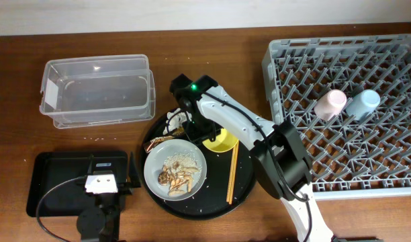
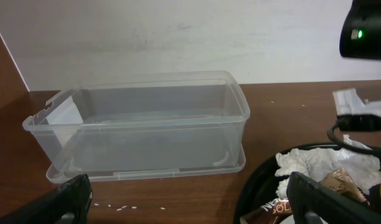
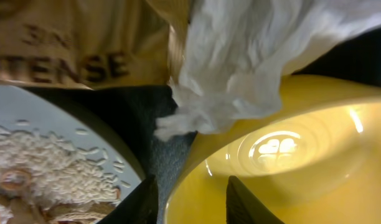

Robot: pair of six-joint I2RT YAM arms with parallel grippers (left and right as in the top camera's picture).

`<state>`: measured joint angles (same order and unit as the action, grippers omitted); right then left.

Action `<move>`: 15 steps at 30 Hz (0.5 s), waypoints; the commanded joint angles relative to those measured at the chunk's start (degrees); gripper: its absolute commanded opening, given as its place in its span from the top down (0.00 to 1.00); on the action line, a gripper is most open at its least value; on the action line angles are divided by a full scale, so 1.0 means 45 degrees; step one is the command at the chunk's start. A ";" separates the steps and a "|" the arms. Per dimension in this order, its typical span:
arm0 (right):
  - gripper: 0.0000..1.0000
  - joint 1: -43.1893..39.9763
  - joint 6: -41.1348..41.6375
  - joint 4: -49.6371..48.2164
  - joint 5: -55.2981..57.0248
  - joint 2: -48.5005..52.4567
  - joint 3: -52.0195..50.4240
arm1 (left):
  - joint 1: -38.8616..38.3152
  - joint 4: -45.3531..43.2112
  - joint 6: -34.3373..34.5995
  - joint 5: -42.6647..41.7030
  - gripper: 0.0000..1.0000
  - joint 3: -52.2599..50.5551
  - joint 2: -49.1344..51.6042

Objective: Sort waste into correct bins and load items into the dishwasher rack
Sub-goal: 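Return the right gripper to the tray and grasp the yellow bowl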

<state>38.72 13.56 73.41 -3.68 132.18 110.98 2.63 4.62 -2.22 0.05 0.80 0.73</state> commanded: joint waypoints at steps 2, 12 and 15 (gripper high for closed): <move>0.73 0.0000 0.0500 -0.0083 0.0063 0.0073 -0.0151 | -0.0053 0.0029 -0.0199 0.0044 0.01 -0.0068 -0.0083; 0.96 -0.0034 0.0763 0.1054 -0.0126 -0.0165 0.1088 | -0.0053 0.0029 -0.0194 0.0044 0.01 -0.0068 -0.0083; 0.96 -0.0155 0.0719 0.2064 -0.0126 -0.0296 0.2273 | -0.0053 0.0029 -0.0199 0.0044 0.01 -0.0068 -0.0083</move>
<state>38.61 16.38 79.99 -3.95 132.27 115.33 2.63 4.62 -2.22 0.05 0.80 0.73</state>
